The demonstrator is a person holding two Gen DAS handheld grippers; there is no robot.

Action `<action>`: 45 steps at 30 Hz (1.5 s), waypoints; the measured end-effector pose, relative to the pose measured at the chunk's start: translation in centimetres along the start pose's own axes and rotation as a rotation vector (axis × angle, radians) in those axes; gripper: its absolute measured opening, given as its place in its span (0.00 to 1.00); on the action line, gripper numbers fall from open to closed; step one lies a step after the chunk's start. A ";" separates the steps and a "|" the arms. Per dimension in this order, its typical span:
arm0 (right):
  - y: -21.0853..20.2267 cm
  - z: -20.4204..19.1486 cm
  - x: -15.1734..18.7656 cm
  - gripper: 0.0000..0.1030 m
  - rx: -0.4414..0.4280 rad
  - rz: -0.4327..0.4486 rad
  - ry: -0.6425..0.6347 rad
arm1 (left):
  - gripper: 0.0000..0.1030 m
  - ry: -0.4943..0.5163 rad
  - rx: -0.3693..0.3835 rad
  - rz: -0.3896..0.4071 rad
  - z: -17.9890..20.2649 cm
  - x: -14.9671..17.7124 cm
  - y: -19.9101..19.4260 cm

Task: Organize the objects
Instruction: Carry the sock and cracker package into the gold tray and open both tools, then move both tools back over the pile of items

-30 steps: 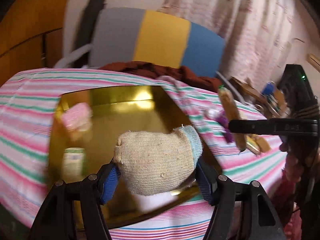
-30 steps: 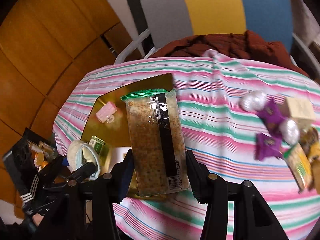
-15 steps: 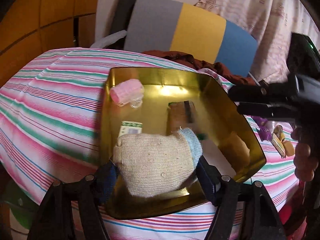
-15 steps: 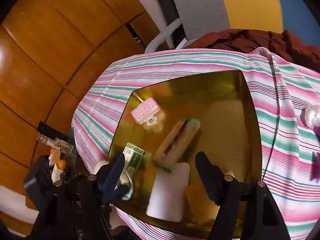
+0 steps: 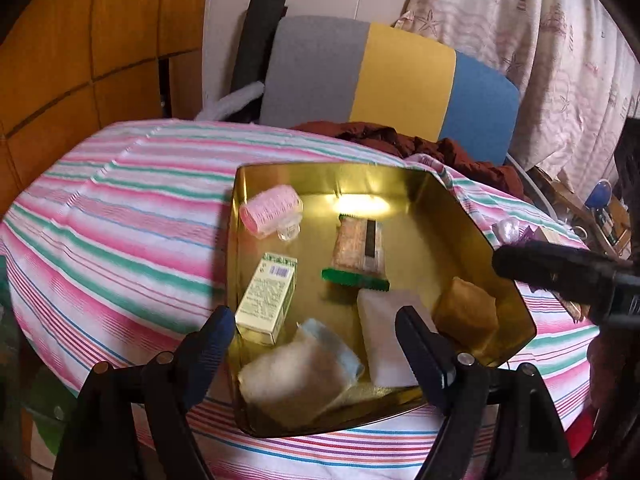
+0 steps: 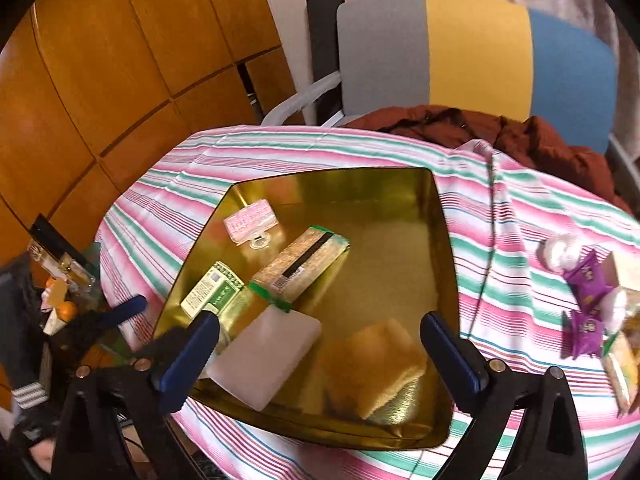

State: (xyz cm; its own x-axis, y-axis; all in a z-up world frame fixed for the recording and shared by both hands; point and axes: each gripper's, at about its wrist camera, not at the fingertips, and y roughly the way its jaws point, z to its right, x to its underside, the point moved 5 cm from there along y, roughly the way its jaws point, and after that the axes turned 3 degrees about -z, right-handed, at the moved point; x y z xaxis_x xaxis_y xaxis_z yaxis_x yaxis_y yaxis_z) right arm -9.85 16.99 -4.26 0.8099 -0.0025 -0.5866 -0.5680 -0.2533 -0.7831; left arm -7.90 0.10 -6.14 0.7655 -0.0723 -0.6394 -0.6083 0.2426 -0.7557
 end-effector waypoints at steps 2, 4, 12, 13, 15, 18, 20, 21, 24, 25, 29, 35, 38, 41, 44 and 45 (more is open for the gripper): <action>-0.2 0.1 0.2 0.99 0.008 0.003 0.001 | 0.81 0.007 -0.012 0.016 0.6 -0.7 -0.4; -0.6 0.4 0.5 1.00 0.040 0.021 -0.001 | 0.81 0.017 -0.031 0.027 1.0 -1.0 -0.8; -2.5 1.8 1.3 1.00 0.197 0.124 -0.030 | 0.81 0.049 -0.062 0.043 2.4 -1.1 -1.5; -2.5 2.1 1.4 1.00 0.204 0.122 -0.029 | 0.81 0.053 -0.060 0.040 2.5 -1.0 -1.4; -2.6 2.5 1.7 1.00 0.207 0.121 -0.018 | 0.81 0.060 -0.056 0.034 2.8 -0.8 -1.3; -2.7 3.3 2.0 1.00 0.217 0.119 0.000 | 0.81 0.069 -0.053 0.028 3.4 -0.6 -1.2; -2.8 4.0 2.1 1.00 0.227 0.121 0.012 | 0.81 0.077 -0.045 0.025 3.8 -0.6 -1.1; -2.9 4.3 2.2 1.00 0.233 0.123 0.018 | 0.81 0.079 -0.040 0.024 4.0 -0.6 -1.0; -3.2 5.6 2.4 1.00 0.254 0.120 0.041 | 0.81 0.082 -0.017 0.019 4.5 -0.4 -0.9; -3.2 5.9 2.5 1.00 0.260 0.118 0.047 | 0.81 0.081 -0.006 0.016 4.7 -0.4 -0.8; -3.3 7.6 2.9 1.00 0.281 0.104 0.078 | 0.81 0.088 0.023 0.011 5.3 -0.3 -0.6; -3.8 10.8 3.3 1.00 0.311 0.085 0.122 | 0.80 0.063 0.043 -0.012 5.6 -0.6 -0.1; -4.3 13.1 3.5 1.00 0.335 0.074 0.156 | 0.80 0.083 0.063 -0.017 6.3 -0.8 0.0; -5.3 16.0 3.7 1.00 0.358 0.070 0.197 | 0.80 0.117 0.097 -0.010 7.7 -1.0 -0.3; -6.7 19.4 3.8 1.00 0.392 0.073 0.251 | 0.80 0.155 0.131 -0.003 9.3 -1.3 -0.4; -7.3 20.7 3.9 1.00 0.410 0.078 0.271 | 0.80 0.164 0.146 0.000 9.9 -1.4 -0.4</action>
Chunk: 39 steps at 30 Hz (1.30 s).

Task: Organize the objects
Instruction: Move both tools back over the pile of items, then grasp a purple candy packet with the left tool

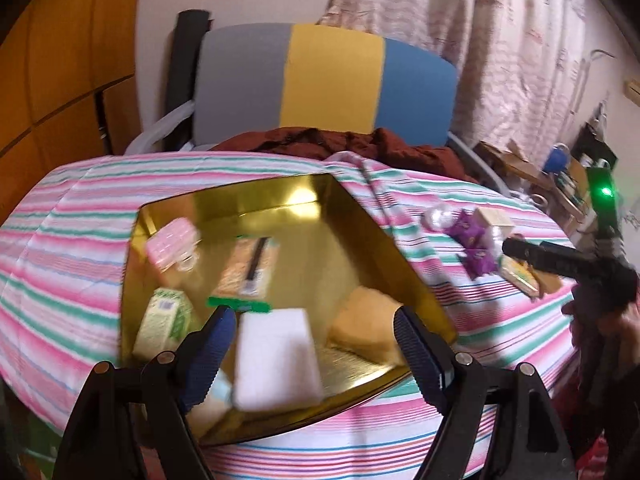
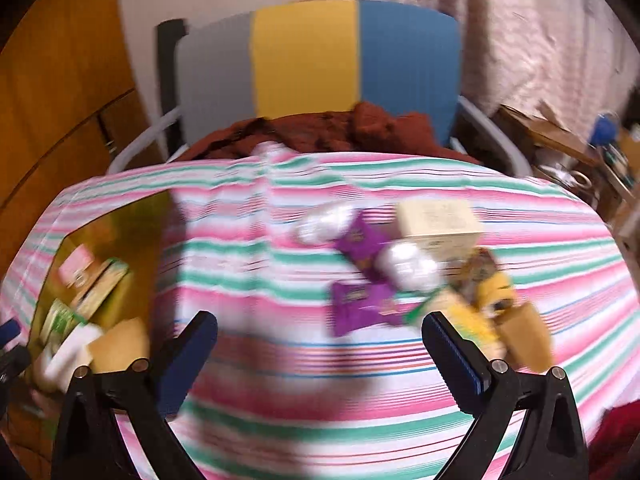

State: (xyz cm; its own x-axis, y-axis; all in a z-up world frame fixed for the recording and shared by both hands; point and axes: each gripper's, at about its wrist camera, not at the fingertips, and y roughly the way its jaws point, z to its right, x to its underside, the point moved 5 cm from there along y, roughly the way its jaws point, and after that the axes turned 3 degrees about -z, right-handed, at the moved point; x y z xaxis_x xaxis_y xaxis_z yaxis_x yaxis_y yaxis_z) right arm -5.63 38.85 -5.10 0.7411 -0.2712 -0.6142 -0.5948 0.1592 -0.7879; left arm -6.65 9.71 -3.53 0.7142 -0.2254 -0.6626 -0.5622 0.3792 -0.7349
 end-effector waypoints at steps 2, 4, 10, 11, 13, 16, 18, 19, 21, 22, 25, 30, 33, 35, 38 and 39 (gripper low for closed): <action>-0.1 3.3 -0.9 1.00 0.045 0.017 0.045 | 0.80 0.016 0.029 0.001 1.2 -0.4 0.3; -0.2 6.2 -1.6 1.00 0.087 0.035 0.087 | 0.80 0.027 0.048 -0.004 2.1 -0.8 0.6; 0.3 14.4 -1.7 1.00 0.148 0.081 0.312 | 0.80 0.097 0.111 -0.041 6.2 -1.8 2.0; 0.7 15.5 -1.3 1.00 0.148 0.067 0.363 | 0.80 0.116 0.131 -0.049 7.3 -2.0 2.2; 1.2 17.0 -0.9 1.00 0.104 0.033 0.460 | 0.80 0.146 0.138 -0.056 8.6 -2.2 2.7; 0.9 17.6 -0.9 1.00 0.072 0.044 0.498 | 0.80 0.197 0.137 -0.082 11.0 -2.6 4.1; 0.9 17.5 -1.0 1.00 0.043 0.040 0.502 | 0.80 0.218 0.141 -0.098 12.2 -2.7 4.8; 0.9 17.5 -1.1 1.00 0.035 0.042 0.500 | 0.80 0.231 0.141 -0.105 12.8 -2.8 5.2; 0.7 17.2 -1.0 1.00 0.031 0.043 0.489 | 0.80 0.256 0.153 -0.120 14.1 -2.9 6.0; 0.6 17.0 -1.0 1.00 0.023 0.042 0.486 | 0.80 0.259 0.156 -0.131 14.5 -3.0 6.4; 0.9 16.6 -0.9 1.00 0.000 0.038 0.484 | 0.80 0.254 0.164 -0.166 15.7 -3.7 7.9; 0.8 16.2 -1.1 1.00 -0.039 0.049 0.478 | 0.80 0.308 0.168 -0.187 18.8 -4.6 10.4; 0.8 16.0 -1.2 1.00 -0.058 0.052 0.479 | 0.80 0.427 0.165 -0.171 21.6 -4.7 11.9; 0.8 16.0 -1.2 1.00 -0.073 0.053 0.484 | 0.80 0.496 0.184 -0.184 23.3 -4.6 13.2; 0.7 16.2 -1.2 1.00 -0.093 0.056 0.498 | 0.80 0.573 0.192 -0.207 24.9 -4.7 15.4; 0.6 16.2 -1.2 1.00 -0.099 0.058 0.502 | 0.80 0.584 0.195 -0.217 25.2 -4.7 16.1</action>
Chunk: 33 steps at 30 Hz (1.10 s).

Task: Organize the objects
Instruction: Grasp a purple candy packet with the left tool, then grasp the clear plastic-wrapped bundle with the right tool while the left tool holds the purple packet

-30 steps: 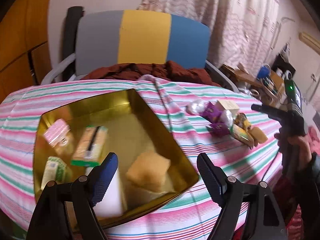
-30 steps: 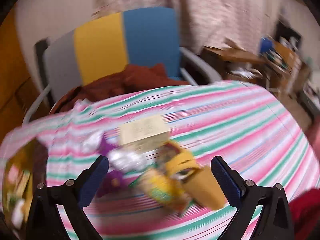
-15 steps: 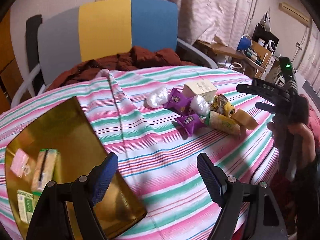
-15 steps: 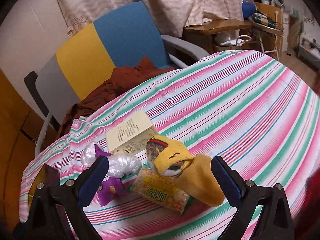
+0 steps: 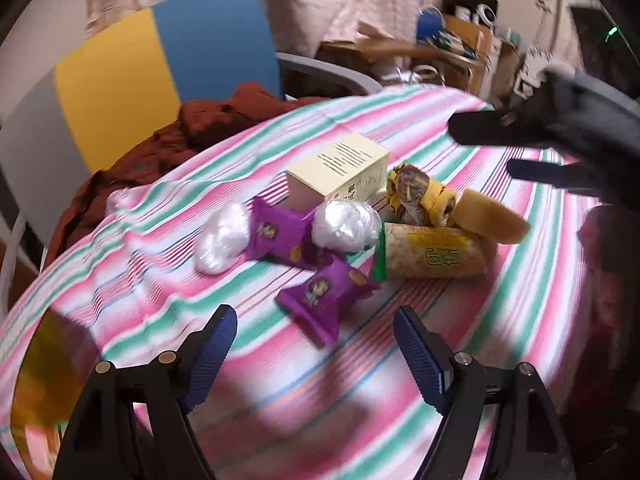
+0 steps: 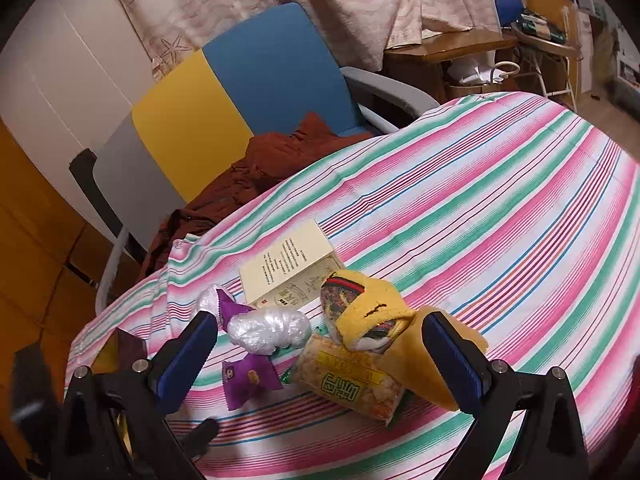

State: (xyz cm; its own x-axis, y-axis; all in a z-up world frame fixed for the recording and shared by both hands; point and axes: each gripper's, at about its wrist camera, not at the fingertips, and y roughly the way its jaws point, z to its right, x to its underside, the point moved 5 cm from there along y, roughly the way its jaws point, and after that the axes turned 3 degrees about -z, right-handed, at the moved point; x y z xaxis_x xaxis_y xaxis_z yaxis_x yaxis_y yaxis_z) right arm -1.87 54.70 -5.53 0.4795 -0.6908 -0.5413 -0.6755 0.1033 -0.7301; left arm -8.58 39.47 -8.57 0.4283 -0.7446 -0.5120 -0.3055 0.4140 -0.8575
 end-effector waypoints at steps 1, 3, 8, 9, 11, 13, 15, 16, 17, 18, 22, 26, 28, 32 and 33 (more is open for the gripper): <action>0.0 0.1 0.0 1.00 -0.004 0.001 0.005 | 0.80 0.004 0.008 -0.009 0.0 -0.3 0.7; 0.0 0.2 -0.1 1.00 -0.012 -0.001 0.017 | 0.80 0.001 0.013 -0.023 -0.2 -0.7 1.9; 0.2 0.6 -0.2 1.00 -0.025 -0.012 0.035 | 0.79 0.002 0.028 -0.061 -0.1 -1.4 4.9; 0.3 0.6 -0.3 1.00 -0.026 -0.014 0.038 | 0.76 0.001 0.029 -0.067 0.0 -1.5 5.3; 0.4 0.6 -0.3 1.00 -0.026 -0.016 0.037 | 0.64 -0.007 0.043 -0.082 0.1 -1.4 6.2; 0.4 0.6 -0.3 1.00 -0.016 -0.015 0.030 | 0.41 -0.028 0.046 -0.097 0.1 -1.2 6.6; 0.5 0.6 -0.3 1.00 -0.014 -0.017 0.025 | 0.39 -0.046 0.055 -0.101 0.2 -0.6 6.9; 0.6 0.6 -0.2 1.00 -0.013 -0.018 0.023 | 0.38 -0.045 0.048 -0.095 0.3 -0.4 6.7; 0.6 0.6 -0.2 1.00 -0.012 -0.018 0.019 | 0.38 -0.059 0.053 -0.092 0.3 -0.1 6.5; 0.6 0.5 -0.2 1.00 -0.012 -0.017 0.014 | 0.38 -0.075 0.060 -0.090 0.3 0.2 6.2; 0.5 0.2 -0.2 1.00 -0.014 -0.014 -0.004 | 0.38 -0.161 0.068 -0.070 0.0 2.2 4.9; 0.8 -0.9 0.3 1.00 -0.035 -0.031 -0.052 | 0.38 -0.177 0.067 -0.040 0.5 5.1 3.1; 1.1 -1.8 0.7 1.00 -0.040 -0.045 -0.100 | 0.38 -0.178 0.062 -0.028 0.6 6.1 2.4; 2.2 -3.9 1.8 1.00 -0.023 -0.086 -0.215 | 0.38 -0.173 0.044 0.026 0.6 7.9 1.4; 2.6 -4.6 2.3 1.00 -0.011 -0.101 -0.254 | 0.38 -0.174 0.042 0.031 0.7 8.0 1.3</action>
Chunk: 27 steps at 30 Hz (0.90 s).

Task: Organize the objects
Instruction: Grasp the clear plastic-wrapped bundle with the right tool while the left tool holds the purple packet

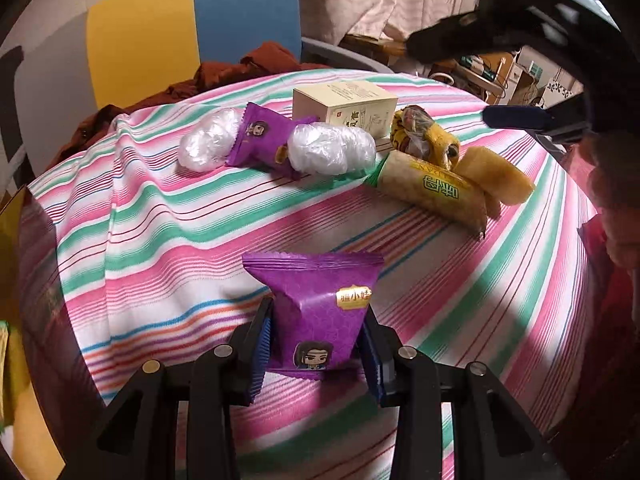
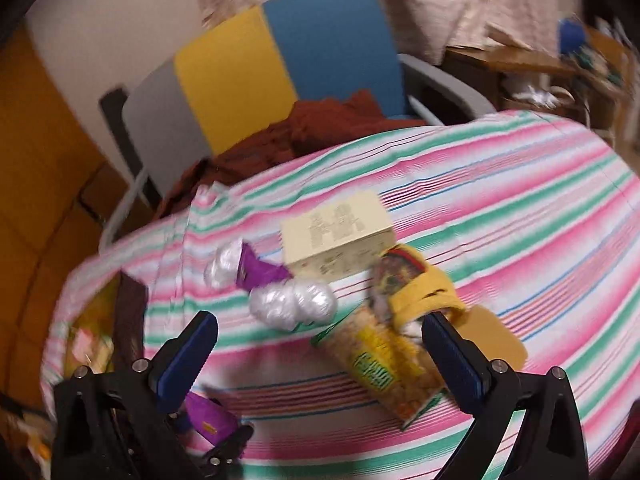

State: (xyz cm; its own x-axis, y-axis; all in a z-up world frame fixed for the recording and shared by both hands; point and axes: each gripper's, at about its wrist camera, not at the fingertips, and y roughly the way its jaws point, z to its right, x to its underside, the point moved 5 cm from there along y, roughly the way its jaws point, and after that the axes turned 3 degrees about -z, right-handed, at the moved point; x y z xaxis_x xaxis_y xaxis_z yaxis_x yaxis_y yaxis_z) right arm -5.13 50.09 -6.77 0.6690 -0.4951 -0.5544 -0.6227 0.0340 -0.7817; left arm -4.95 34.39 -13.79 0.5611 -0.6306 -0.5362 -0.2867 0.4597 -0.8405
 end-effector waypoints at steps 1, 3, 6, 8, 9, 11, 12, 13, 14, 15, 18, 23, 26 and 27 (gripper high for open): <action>0.4 -0.5 0.2 1.00 0.009 -0.013 -0.028 | 0.38 0.000 -0.001 0.004 0.0 0.0 0.0; 1.3 -1.5 0.4 1.00 0.025 -0.032 -0.077 | 0.38 -0.002 -0.001 0.015 0.0 0.0 0.0; 2.3 -2.3 0.3 1.00 0.033 -0.045 -0.116 | 0.38 -0.013 0.010 0.024 -0.1 0.0 0.1; 3.1 -2.7 0.0 1.00 0.054 -0.049 -0.137 | 0.39 -0.020 0.019 0.029 -0.2 0.1 0.0; 3.8 -3.0 0.0 1.00 0.060 -0.064 -0.147 | 0.39 -0.022 0.021 0.031 -0.2 0.1 0.0; 4.8 -3.1 -0.1 1.00 0.055 -0.094 -0.146 | 0.39 -0.024 0.026 0.037 -0.2 0.2 0.0; 5.4 -3.0 0.0 1.00 0.054 -0.110 -0.139 | 0.39 -0.026 0.029 0.039 -0.3 0.2 0.0; 5.9 -2.9 0.0 1.00 0.048 -0.127 -0.129 | 0.39 -0.028 0.032 0.041 -0.3 0.2 0.0; 6.3 -2.8 -0.1 1.00 0.040 -0.135 -0.116 | 0.39 -0.029 0.034 0.043 -0.3 0.2 -0.1; 6.5 -2.8 -0.1 1.00 0.032 -0.140 -0.101 | 0.39 -0.029 0.035 0.045 -0.3 0.2 -0.1; 7.0 -2.5 -0.3 1.00 0.033 -0.146 -0.087 | 0.39 -0.026 0.031 0.050 -0.2 0.2 -0.1; 7.4 -2.3 -0.6 1.00 0.042 -0.143 -0.090 | 0.39 -0.024 0.030 0.056 -0.1 0.2 -0.2; 7.8 -2.3 -0.8 1.00 0.043 -0.148 -0.092 | 0.39 -0.024 0.031 0.058 0.0 0.2 -0.3; 8.0 -2.4 -0.9 1.00 0.048 -0.150 -0.094 | 0.39 -0.024 0.031 0.058 0.0 0.2 -0.3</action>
State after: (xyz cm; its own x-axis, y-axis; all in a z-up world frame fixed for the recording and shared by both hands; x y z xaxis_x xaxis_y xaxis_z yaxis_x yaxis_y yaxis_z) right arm -11.62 48.74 -11.84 0.7896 -0.4142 -0.4527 -0.4941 0.0083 -0.8694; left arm -4.76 34.11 -13.65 0.5631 -0.5871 -0.5815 -0.2953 0.5143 -0.8052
